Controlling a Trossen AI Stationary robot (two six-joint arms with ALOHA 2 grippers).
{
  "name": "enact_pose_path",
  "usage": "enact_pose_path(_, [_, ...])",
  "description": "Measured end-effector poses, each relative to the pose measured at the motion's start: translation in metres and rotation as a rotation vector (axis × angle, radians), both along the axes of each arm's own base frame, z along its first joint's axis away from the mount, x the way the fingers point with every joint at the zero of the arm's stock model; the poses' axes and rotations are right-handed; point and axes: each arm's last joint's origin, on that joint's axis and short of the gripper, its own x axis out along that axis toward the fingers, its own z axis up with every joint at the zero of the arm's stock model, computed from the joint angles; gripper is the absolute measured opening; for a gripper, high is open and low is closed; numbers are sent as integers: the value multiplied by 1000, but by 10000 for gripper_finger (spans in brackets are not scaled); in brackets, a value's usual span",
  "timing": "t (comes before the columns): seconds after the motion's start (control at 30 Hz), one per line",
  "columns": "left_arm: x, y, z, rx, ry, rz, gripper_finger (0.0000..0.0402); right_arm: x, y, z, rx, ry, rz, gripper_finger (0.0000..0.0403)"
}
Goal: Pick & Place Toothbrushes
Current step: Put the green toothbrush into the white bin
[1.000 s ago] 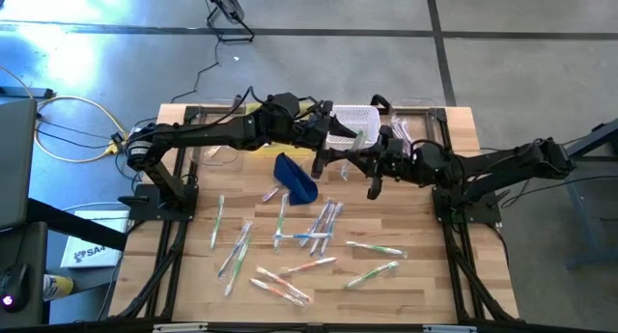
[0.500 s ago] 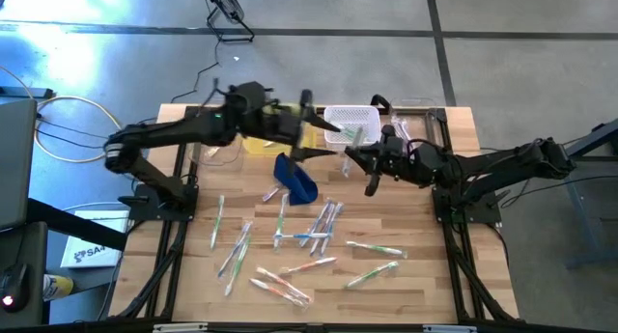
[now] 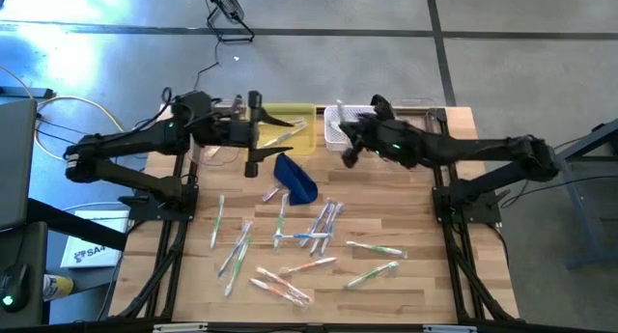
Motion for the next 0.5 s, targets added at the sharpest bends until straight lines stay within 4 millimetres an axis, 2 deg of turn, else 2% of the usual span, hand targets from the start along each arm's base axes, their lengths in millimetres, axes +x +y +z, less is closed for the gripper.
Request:
enact_pose_path(0.27, [-36,-6,-16,6,-65,2,219,22,-54,-35,34,231,-68,12])
enact_pose_path(0.5, [-46,-7,-15,13,-82,2,219,23,-102,-69,33,394,-112,12])
